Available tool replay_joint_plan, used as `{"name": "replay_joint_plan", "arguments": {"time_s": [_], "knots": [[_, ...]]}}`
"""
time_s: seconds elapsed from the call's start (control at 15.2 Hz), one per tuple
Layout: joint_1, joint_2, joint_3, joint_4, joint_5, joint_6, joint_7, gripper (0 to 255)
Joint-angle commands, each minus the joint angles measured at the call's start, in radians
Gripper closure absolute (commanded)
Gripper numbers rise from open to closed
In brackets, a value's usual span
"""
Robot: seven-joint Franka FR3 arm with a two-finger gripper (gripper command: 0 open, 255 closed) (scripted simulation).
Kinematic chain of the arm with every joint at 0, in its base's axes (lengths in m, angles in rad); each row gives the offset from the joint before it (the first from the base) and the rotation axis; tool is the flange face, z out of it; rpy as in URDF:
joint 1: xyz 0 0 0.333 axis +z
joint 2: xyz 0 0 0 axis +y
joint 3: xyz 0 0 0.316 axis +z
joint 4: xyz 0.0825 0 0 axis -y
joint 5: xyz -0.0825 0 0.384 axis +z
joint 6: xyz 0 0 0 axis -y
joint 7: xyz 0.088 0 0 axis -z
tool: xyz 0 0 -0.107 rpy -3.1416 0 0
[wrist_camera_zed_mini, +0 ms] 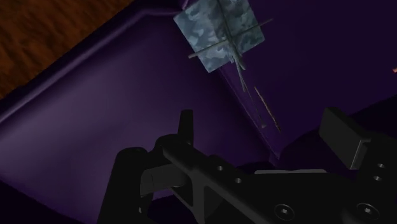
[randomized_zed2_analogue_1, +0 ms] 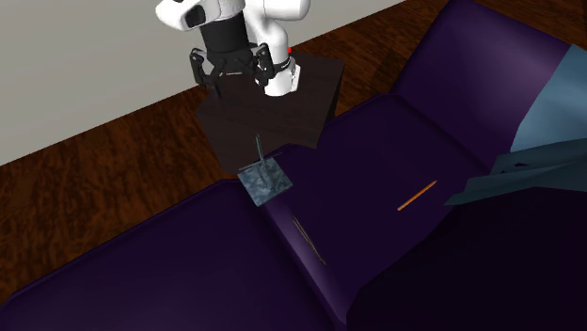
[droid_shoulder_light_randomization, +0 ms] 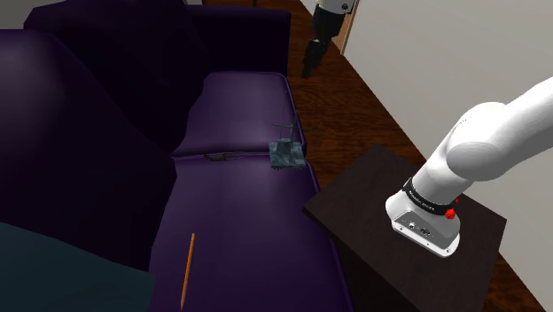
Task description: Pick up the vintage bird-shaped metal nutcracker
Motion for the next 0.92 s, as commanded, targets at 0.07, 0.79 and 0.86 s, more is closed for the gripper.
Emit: {"name": "replay_joint_plan", "arguments": {"time_s": [0.07,0.79,0.86], "knots": [[0.015,0.098,0.019,0.014,-0.004,0.085,-0.024,0],[0.067,0.482,0.09,0.141,-0.075,0.335,-0.068,0],[0.072,0.518,0.095,0.158,-0.087,0.352,-0.068,0]]}}
